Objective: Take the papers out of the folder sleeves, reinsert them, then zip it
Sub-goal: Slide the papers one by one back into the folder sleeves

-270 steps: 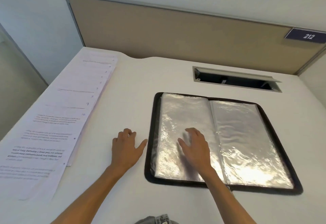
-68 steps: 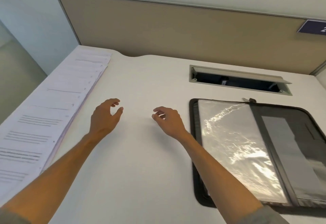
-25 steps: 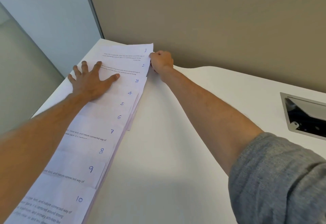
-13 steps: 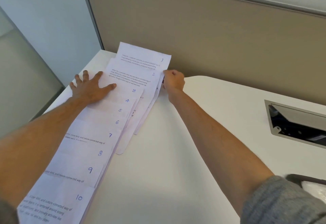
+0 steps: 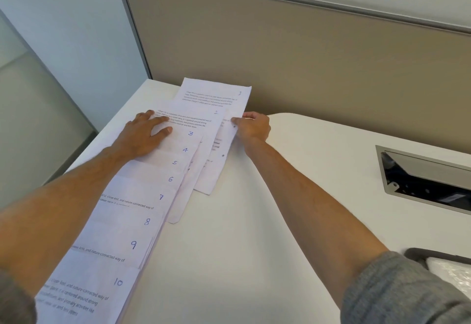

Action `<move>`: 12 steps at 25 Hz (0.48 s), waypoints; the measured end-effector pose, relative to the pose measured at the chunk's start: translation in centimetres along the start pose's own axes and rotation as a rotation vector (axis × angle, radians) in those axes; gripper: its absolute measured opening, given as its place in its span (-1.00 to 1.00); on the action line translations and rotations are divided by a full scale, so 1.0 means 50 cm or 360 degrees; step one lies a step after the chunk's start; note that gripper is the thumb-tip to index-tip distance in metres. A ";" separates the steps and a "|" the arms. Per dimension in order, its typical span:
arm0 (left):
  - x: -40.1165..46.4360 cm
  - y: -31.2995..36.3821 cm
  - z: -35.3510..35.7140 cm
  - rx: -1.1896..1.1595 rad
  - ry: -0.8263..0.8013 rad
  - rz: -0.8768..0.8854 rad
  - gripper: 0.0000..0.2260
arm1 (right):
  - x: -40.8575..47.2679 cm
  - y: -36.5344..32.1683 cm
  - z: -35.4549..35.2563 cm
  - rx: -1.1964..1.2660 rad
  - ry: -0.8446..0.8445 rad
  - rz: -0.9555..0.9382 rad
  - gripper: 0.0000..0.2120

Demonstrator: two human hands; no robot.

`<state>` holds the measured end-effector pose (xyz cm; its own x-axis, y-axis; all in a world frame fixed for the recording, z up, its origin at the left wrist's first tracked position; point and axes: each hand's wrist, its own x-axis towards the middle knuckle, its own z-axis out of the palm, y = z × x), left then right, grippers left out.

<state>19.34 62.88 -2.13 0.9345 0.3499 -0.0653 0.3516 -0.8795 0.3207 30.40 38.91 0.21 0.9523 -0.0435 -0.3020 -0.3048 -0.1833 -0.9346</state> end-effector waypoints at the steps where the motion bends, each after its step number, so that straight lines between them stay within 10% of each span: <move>1: 0.000 -0.003 -0.003 -0.0023 0.0008 -0.0025 -0.56 | -0.004 0.000 -0.009 0.0021 0.0097 -0.0021 -0.89; 7: 0.007 -0.032 -0.005 0.0068 -0.0071 -0.0102 -0.52 | -0.030 0.025 -0.054 -0.0253 -0.0142 -0.0025 -0.83; 12: -0.011 0.011 -0.019 0.0150 0.0063 -0.0006 -0.44 | -0.075 0.010 -0.168 -0.0141 0.0222 -0.0474 -0.92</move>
<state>18.98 62.53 -1.00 0.9309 0.3641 -0.0285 0.3606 -0.9040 0.2298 26.79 30.75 2.48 0.9940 -0.1082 0.0159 -0.0165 -0.2928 -0.9560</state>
